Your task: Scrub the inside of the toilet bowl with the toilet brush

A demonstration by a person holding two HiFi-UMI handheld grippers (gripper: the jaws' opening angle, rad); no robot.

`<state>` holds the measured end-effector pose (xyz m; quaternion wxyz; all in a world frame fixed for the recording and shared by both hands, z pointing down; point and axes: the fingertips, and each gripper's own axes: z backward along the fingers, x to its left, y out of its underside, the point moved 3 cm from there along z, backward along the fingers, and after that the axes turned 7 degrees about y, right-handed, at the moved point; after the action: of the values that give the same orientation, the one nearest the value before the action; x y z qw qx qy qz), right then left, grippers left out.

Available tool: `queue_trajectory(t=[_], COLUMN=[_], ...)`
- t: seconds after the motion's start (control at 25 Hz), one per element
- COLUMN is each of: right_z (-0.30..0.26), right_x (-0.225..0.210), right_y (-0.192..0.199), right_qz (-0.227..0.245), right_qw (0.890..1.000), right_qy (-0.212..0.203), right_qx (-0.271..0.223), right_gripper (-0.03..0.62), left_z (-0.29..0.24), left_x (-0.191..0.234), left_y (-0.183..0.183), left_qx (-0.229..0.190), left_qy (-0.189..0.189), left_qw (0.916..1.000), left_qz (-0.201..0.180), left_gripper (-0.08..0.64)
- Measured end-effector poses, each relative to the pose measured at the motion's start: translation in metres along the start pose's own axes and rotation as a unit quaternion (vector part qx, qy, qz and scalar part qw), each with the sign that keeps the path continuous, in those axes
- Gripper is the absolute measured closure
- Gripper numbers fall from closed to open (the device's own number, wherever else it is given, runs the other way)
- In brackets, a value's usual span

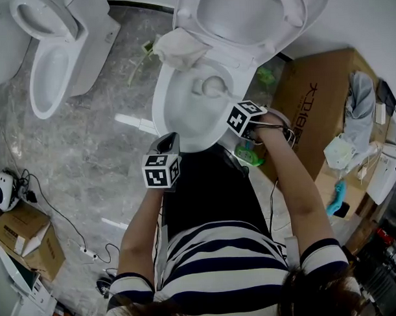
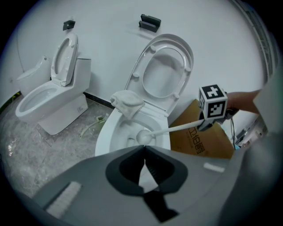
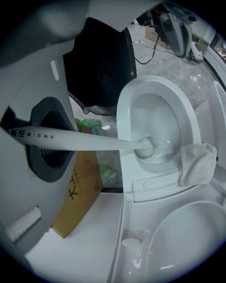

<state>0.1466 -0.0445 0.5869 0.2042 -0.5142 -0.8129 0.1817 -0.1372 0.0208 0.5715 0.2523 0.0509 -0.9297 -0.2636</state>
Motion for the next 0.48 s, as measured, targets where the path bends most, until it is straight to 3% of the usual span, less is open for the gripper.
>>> queue_trajectory(t=[0.48], right_z=[0.004], right_x=[0.023], right_y=[0.009], right_qz=[0.062], right_qw=[0.997], right_qy=[-0.027], right_qx=[0.040], right_gripper=[0.560], left_z=[0.008], left_x=[0.000], left_y=[0.008], left_qx=[0.003], left_qy=[0.000], left_qw=[1.0000], left_qz=[0.000], left_gripper=[0.560])
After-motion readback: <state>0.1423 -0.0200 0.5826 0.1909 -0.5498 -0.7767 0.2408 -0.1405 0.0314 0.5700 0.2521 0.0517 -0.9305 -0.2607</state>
